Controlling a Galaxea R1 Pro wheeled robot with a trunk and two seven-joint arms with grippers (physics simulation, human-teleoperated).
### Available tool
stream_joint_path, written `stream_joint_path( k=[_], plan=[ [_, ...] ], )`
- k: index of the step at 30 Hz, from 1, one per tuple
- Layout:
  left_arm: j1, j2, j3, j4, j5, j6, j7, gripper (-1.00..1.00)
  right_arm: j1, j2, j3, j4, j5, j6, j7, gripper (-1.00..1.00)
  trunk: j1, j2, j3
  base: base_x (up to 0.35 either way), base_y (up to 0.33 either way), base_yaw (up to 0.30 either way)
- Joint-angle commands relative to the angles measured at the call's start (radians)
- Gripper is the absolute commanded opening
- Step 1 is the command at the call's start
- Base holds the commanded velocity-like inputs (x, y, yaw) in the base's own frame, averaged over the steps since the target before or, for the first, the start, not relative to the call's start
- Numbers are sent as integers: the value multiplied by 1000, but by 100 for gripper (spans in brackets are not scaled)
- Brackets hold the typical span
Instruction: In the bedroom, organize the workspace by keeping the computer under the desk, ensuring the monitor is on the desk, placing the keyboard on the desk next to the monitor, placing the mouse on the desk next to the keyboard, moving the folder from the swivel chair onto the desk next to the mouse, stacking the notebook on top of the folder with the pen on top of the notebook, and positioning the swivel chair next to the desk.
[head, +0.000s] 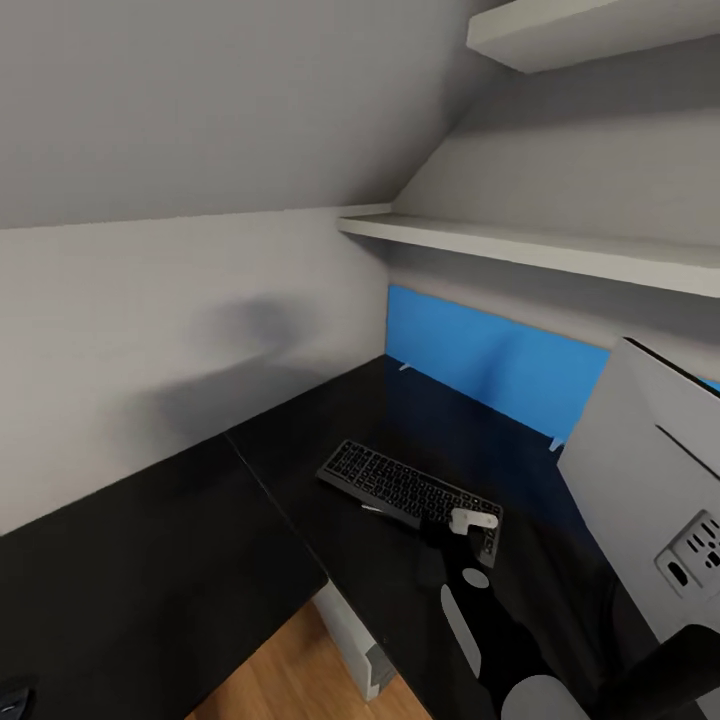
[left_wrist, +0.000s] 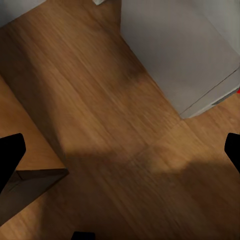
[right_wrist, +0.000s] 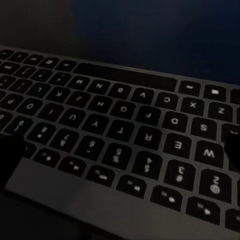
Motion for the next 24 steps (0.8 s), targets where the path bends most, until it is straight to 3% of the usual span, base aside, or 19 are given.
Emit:
stream_joint_path(
  k=[1,24],
  plan=[
    [-1,0,-4,1,5,-3,4,100,-1,0,3,1,-5,-4,-5,100,0,-1,-1,24,0,0],
    [-1,0,-4,1,4,-3,5,100,-1,0,2,1,-6,-4,-5,100,0,-1,-1,3,0,0]
  ],
)
